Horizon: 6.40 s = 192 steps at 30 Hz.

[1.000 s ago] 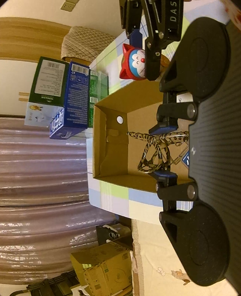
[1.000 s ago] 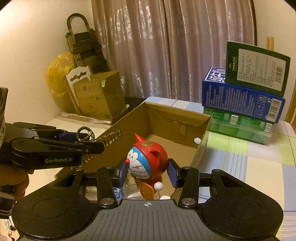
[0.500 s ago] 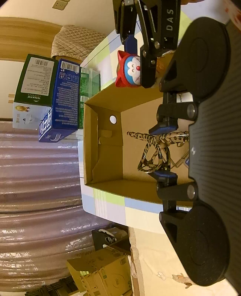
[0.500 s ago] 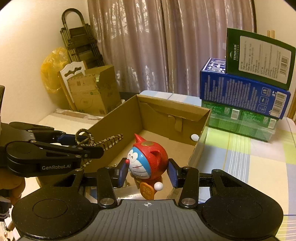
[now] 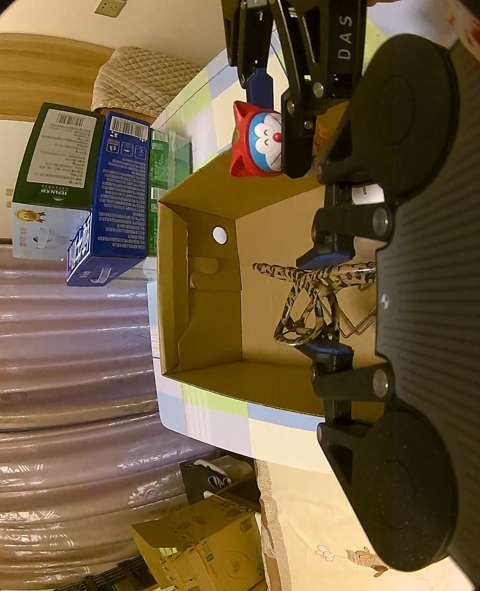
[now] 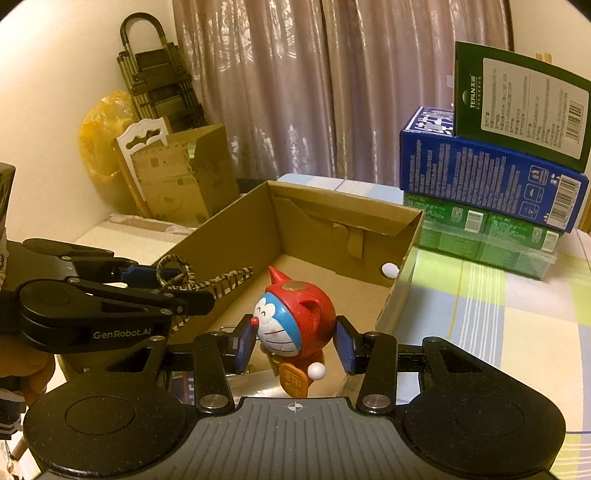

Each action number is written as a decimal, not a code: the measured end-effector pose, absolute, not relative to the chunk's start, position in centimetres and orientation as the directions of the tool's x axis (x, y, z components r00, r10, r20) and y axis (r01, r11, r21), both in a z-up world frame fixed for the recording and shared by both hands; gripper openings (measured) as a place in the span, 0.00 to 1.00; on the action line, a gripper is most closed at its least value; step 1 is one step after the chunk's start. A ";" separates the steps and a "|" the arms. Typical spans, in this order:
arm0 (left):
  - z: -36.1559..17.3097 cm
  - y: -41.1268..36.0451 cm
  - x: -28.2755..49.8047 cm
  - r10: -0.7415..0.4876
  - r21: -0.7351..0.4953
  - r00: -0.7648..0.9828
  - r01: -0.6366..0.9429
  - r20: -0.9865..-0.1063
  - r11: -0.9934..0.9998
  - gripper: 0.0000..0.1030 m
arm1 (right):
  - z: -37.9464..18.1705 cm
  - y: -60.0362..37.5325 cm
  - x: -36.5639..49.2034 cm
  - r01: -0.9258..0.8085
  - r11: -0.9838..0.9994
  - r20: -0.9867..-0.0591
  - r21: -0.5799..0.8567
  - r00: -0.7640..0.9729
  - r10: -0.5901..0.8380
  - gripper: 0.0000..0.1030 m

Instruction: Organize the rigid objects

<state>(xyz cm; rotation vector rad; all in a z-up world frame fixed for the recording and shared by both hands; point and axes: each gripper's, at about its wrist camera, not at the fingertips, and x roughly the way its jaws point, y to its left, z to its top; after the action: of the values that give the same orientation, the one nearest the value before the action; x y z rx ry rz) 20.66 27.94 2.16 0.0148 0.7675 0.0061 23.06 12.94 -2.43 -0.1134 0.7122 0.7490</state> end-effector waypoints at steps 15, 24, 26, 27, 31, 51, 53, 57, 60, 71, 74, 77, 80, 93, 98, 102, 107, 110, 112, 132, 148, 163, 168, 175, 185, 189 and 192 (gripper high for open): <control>0.4 28.1 22.1 0.009 0.020 0.690 0.008 -0.723 1.000 0.33 | -3.3 13.0 24.1 -0.649 0.745 -0.638 0.156 0.509 0.577 0.41; -0.1 28.0 22.4 0.012 0.027 0.685 0.010 -0.729 1.000 0.33 | -3.5 13.0 24.1 -0.646 0.747 -0.640 0.157 0.510 0.575 0.41; -0.1 28.0 22.5 0.013 0.026 0.684 0.010 -0.729 1.000 0.33 | -3.6 13.0 24.1 -0.646 0.747 -0.640 0.157 0.509 0.575 0.41; -0.1 28.0 22.5 0.013 0.027 0.684 0.010 -0.729 1.000 0.33 | -3.6 13.0 24.1 -0.646 0.747 -0.640 0.157 0.509 0.575 0.41; -0.2 28.0 22.7 0.014 0.028 0.684 0.009 -0.729 1.000 0.33 | -3.6 13.0 24.1 -0.646 0.747 -0.640 0.157 0.509 0.575 0.41; 1.4 28.5 21.8 0.016 0.015 0.721 -0.008 -0.693 1.000 0.34 | -3.2 13.1 24.0 -0.639 0.753 -0.639 0.159 0.515 0.572 0.41; 1.6 28.4 21.7 0.017 0.017 0.722 -0.007 -0.692 1.000 0.34 | -3.1 13.1 23.9 -0.639 0.752 -0.639 0.159 0.514 0.572 0.41; 1.9 28.2 21.5 0.015 0.019 0.725 -0.003 -0.689 1.000 0.34 | -3.1 13.1 23.9 -0.638 0.753 -0.639 0.158 0.516 0.571 0.41; 2.0 28.2 21.4 0.015 0.020 0.725 -0.001 -0.688 1.000 0.34 | -3.0 13.2 23.8 -0.636 0.756 -0.641 0.154 0.518 0.567 0.41; 2.0 28.5 21.3 0.014 0.018 0.725 -0.002 -0.689 1.000 0.34 | -3.2 13.4 24.3 -0.635 0.758 -0.649 0.149 0.516 0.559 0.41; 2.0 28.5 21.4 0.015 0.020 0.725 -0.002 -0.688 1.000 0.34 | -3.3 13.6 24.5 -0.633 0.761 -0.653 0.144 0.517 0.553 0.41; 1.9 28.6 21.5 0.013 0.018 0.725 -0.001 -0.688 1.000 0.34 | -3.4 13.9 24.7 -0.633 0.762 -0.660 0.139 0.514 0.547 0.41; 1.8 28.7 21.5 0.014 0.019 0.725 -0.001 -0.689 1.000 0.34 | -3.5 14.1 24.9 -0.634 0.762 -0.668 0.130 0.512 0.540 0.41; 1.8 29.0 22.4 0.020 0.032 0.727 0.003 -0.686 0.999 0.34 | -3.6 15.3 26.6 -0.655 0.751 -0.689 0.082 0.507 0.518 0.41; 1.8 29.0 23.0 0.021 0.041 0.725 0.009 -0.689 0.999 0.34 | -3.8 15.7 27.8 -0.657 0.751 -0.702 0.060 0.507 0.500 0.41; 1.6 29.1 23.2 0.020 0.038 0.724 0.009 -0.690 0.999 0.34 | -4.1 16.1 28.4 -0.664 0.746 -0.714 0.051 0.498 0.492 0.41; 1.2 29.2 23.3 0.019 0.037 0.721 0.009 -0.693 0.999 0.34 | -4.6 16.3 28.5 -0.666 0.745 -0.720 0.045 0.495 0.487 0.41; 1.1 29.2 23.2 0.019 0.039 0.719 0.011 -0.695 0.999 0.34 | -4.7 16.4 28.5 -0.665 0.745 -0.718 0.046 0.497 0.487 0.41; 1.0 29.2 23.2 0.019 0.037 0.718 0.009 -0.696 0.999 0.34 | -4.7 16.5 28.5 -0.664 0.746 -0.718 0.045 0.498 0.486 0.41; 1.6 28.7 23.2 0.021 0.036 0.724 0.005 -0.690 0.999 0.40 | -3.0 15.4 27.8 -0.665 0.744 -0.674 0.058 0.524 0.521 0.41; 5.4 26.9 19.2 0.041 0.030 0.761 -0.028 -0.648 0.999 0.75 | 0.3 12.4 22.8 -0.634 0.767 -0.643 0.101 0.546 0.536 0.68; 9.1 25.2 11.2 0.089 0.009 0.798 -0.103 -0.596 0.995 0.99 | 3.4 8.9 16.4 -0.589 0.794 -0.635 0.151 0.558 0.535 0.82; 10.1 24.9 8.7 0.100 0.000 0.804 -0.123 -0.586 0.992 0.99 | 3.9 7.8 14.1 -0.571 0.804 -0.634 0.168 0.562 0.531 0.82; 11.1 24.8 5.1 0.090 -0.042 0.785 -0.146 -0.613 0.988 0.99 | 4.2 5.6 11.1 -0.521 0.834 -0.647 0.181 0.576 0.501 0.82; 11.2 23.8 0.2 0.100 -0.066 0.775 -0.180 -0.624 0.982 0.99 | 4.5 3.6 7.0 -0.486 0.847 -0.656 0.217 0.570 0.495 0.82; 11.2 23.1 -1.4 0.116 -0.061 0.769 -0.198 -0.629 0.978 0.99 | 4.6 2.7 5.5 -0.475 0.854 -0.658 0.211 0.577 0.484 0.82; 11.2 22.9 -2.5 0.122 -0.073 0.762 -0.217 -0.636 0.973 0.99 | 4.8 2.3 4.4 -0.472 0.861 -0.656 0.192 0.591 0.470 0.82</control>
<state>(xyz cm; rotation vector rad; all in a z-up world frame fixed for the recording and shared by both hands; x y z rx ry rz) -2.52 22.86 11.19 -0.1462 0.6802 0.1854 4.44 2.29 4.78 -0.0026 0.7621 0.5481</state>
